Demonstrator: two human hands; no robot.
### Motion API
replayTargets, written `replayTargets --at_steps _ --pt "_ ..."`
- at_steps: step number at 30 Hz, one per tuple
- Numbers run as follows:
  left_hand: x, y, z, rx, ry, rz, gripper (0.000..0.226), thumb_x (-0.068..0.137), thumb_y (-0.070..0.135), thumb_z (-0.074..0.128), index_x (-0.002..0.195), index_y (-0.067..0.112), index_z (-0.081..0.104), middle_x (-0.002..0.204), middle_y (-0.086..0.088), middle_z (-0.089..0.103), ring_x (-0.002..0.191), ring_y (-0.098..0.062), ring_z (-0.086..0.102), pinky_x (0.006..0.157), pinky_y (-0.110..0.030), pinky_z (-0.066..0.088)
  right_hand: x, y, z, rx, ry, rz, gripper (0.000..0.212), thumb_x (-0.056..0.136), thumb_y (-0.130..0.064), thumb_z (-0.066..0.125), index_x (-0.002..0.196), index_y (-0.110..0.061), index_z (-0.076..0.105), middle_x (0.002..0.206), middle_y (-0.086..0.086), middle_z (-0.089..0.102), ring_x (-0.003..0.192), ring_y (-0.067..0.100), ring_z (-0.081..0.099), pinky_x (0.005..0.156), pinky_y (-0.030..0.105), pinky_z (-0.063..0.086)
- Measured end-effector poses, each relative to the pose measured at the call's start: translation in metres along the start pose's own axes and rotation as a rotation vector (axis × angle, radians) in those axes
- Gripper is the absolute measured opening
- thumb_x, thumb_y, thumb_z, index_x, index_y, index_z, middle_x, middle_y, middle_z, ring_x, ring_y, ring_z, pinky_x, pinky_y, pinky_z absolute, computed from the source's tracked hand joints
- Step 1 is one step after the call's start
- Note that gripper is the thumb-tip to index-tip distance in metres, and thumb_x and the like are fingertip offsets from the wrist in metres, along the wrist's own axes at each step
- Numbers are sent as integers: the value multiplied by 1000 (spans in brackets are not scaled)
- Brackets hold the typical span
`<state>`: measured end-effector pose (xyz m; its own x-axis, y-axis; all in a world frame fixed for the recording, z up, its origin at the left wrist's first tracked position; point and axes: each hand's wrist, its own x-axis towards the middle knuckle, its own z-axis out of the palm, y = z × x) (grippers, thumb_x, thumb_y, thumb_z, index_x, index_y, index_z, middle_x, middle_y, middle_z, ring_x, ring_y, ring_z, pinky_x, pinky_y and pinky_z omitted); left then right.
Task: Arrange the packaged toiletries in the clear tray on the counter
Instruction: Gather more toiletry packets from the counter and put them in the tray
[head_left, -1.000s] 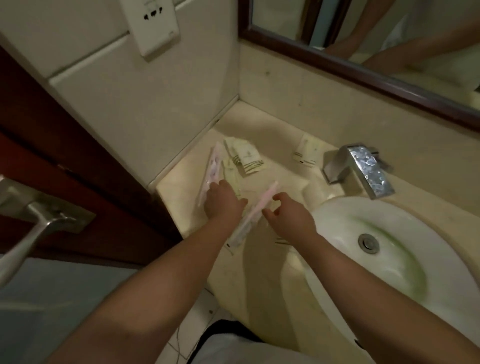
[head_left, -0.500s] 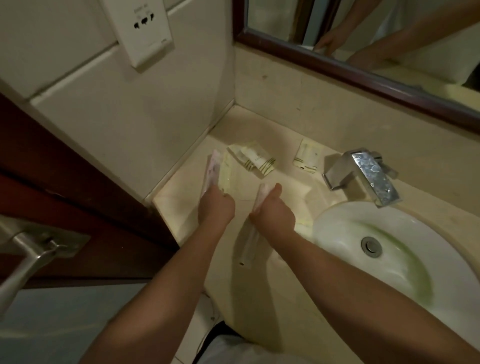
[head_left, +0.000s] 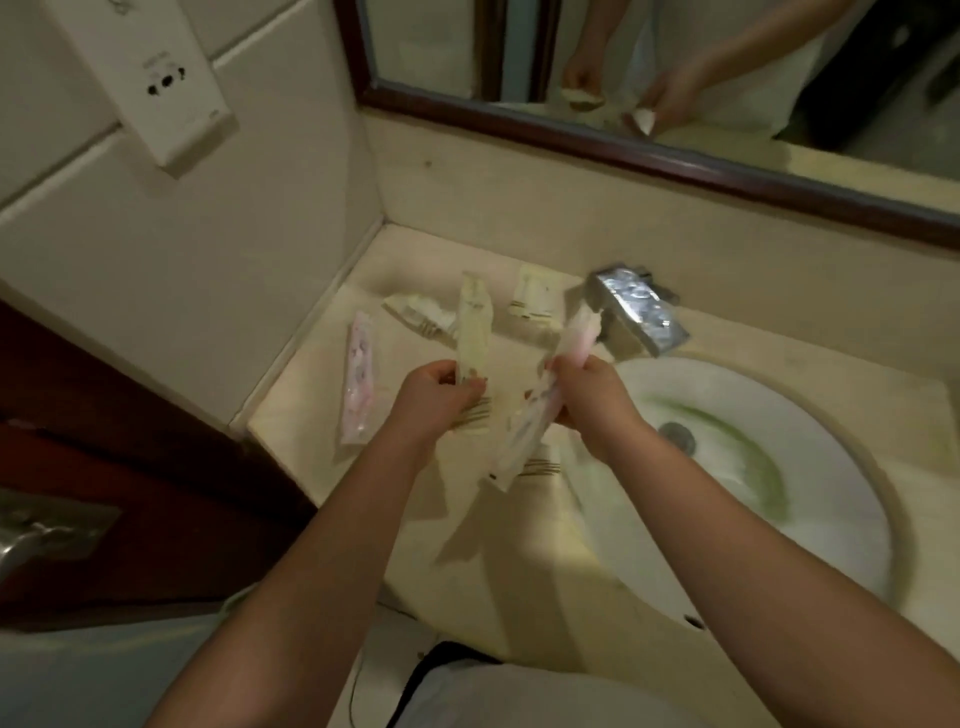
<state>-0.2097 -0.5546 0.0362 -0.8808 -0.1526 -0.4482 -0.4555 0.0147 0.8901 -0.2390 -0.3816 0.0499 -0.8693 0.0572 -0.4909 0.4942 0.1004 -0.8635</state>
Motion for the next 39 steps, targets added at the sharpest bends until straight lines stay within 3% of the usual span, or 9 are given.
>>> replayTargets --at_steps 5,8,13,17,20,24,27,30,39 --pt "-34 12 65 -87 -159 -5 10 83 5 71 93 6 72 93 -12 73 87 -28 70 81 -42 58 -46 2 -82 118 106 -49 19 97 -15 41 92 -13 60 89 10 69 79 25 71 72 37 57" --pt "-62 12 117 -72 -234 -5 17 82 0 70 98 4 69 95 -11 72 90 -29 70 78 -41 58 -84 23 -137 136 143 -32 19 99 -16 41 99 -11 59 87 7 68 71 19 70 60 29 54" --pt "-133 -8 226 57 -356 34 13 82 2 68 89 13 66 86 -6 69 78 -18 63 76 -32 51 -153 82 -240 114 257 4 25 98 -23 42 110 -9 60 94 7 70 76 18 73 66 30 54" --pt "-193 -32 321 34 -432 -29 11 90 10 62 100 5 66 83 -9 66 65 -14 57 66 -27 50 -205 128 -327 184 353 44 29 98 -25 43 118 -9 58 96 8 70 78 17 73 69 31 55" --pt "-230 -43 379 -26 -476 -100 13 92 13 61 96 1 64 86 -15 65 70 -20 55 62 -26 55 -239 153 -378 263 432 48 28 99 -22 44 116 -6 59 94 9 69 75 17 71 65 28 55" --pt "-258 -51 443 1 -475 -81 7 87 4 66 94 4 64 86 -11 70 69 -16 66 65 -27 60 -260 179 -430 275 514 112 12 97 -22 48 99 -16 59 79 0 66 60 7 66 49 19 50" --pt "-258 -58 486 35 -459 -114 12 83 7 71 94 10 65 94 -7 73 80 -17 69 73 -31 57 -247 185 -469 323 624 314 16 93 -23 56 89 -11 65 71 1 65 58 11 66 61 28 52" --pt "-249 -61 527 -1 -447 -194 8 85 7 68 92 9 65 93 -10 72 80 -19 68 67 -29 54 -239 194 -505 331 673 333 17 92 -22 56 79 -14 62 76 5 66 70 17 67 74 36 55" --pt "-217 -62 643 -206 -319 -471 14 84 -3 67 96 1 61 93 -15 67 77 -20 66 51 -24 58 -220 195 -606 255 693 175 23 93 -11 42 104 -9 62 84 7 64 76 18 66 71 32 53"
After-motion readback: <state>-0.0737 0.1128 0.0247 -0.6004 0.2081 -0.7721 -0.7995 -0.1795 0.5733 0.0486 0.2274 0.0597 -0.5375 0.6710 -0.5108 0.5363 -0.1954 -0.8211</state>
